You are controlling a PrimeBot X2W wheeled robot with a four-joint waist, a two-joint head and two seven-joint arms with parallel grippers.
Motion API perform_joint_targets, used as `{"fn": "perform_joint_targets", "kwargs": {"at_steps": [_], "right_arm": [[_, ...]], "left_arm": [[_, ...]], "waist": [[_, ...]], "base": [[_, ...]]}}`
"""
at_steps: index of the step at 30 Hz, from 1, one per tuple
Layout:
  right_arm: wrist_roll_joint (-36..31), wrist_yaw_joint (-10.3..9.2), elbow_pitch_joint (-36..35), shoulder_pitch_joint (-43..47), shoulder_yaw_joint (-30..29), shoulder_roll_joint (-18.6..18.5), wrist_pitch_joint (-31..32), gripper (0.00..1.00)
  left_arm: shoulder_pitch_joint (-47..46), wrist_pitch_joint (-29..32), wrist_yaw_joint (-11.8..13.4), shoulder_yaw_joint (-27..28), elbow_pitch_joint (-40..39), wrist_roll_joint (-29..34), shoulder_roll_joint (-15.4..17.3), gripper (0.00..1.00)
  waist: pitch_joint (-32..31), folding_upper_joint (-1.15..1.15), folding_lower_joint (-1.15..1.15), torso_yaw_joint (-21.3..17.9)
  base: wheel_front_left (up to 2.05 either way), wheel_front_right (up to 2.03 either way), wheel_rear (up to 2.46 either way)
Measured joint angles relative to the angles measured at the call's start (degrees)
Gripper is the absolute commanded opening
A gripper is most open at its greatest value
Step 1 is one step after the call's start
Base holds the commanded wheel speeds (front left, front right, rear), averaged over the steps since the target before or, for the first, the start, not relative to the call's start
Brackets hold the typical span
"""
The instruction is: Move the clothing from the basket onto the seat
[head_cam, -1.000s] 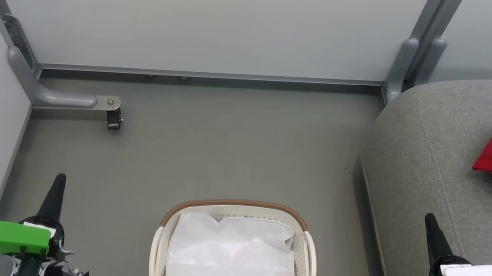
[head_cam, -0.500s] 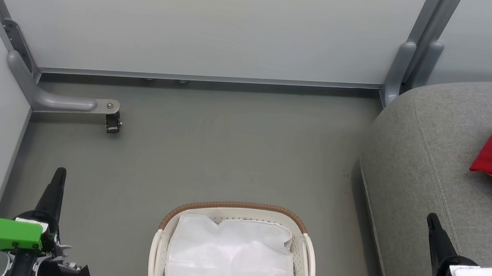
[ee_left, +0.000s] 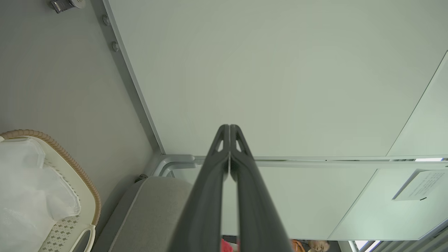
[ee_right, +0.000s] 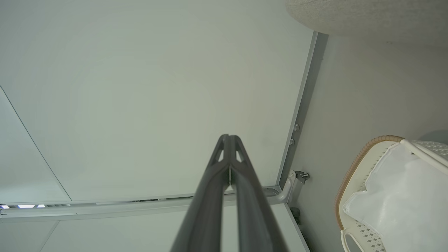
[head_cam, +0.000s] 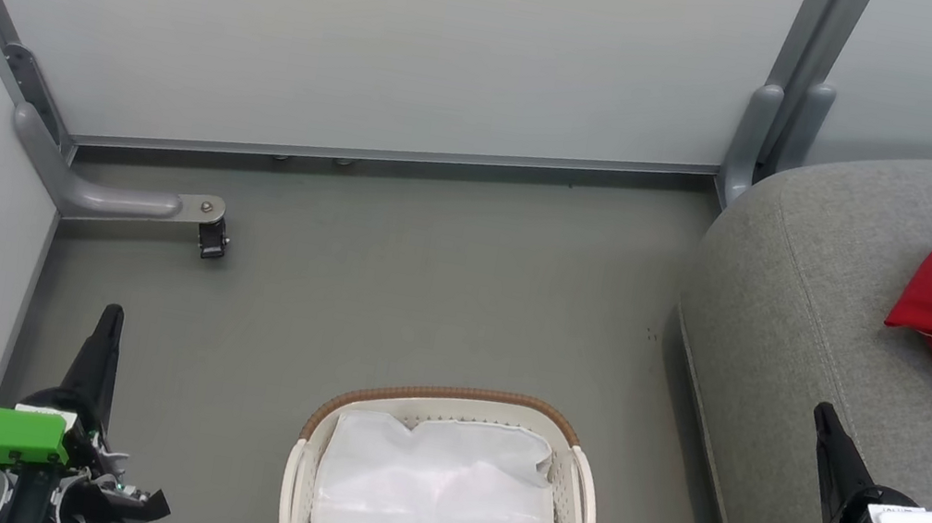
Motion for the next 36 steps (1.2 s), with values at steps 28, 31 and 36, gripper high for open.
{"fn": "perform_joint_targets", "kwargs": {"at_steps": [28,31,36], "right_arm": [[0.04,0.00,-0.04,0.02,-0.02,0.01,0.00,0.00],[0.04,0.00,-0.04,0.02,-0.02,0.01,0.00,0.00],[0.04,0.00,-0.05,0.02,-0.02,0.01,0.00,0.00]], "left_arm": [[-0.03,0.02,-0.01,0.02,-0.04,-0.04,0.01,0.00],[-0.03,0.02,-0.01,0.02,-0.05,-0.03,0.01,0.00],[-0.03,0.02,-0.01,0.02,-0.04,-0.04,0.01,0.00]], "waist": [[0.00,0.00,0.00,0.00],[0.00,0.00,0.00,0.00],[0.00,0.00,0.00,0.00]], "base": [[0.00,0.00,0.00],[0.00,0.00,0.00],[0.00,0.00,0.00]]}}
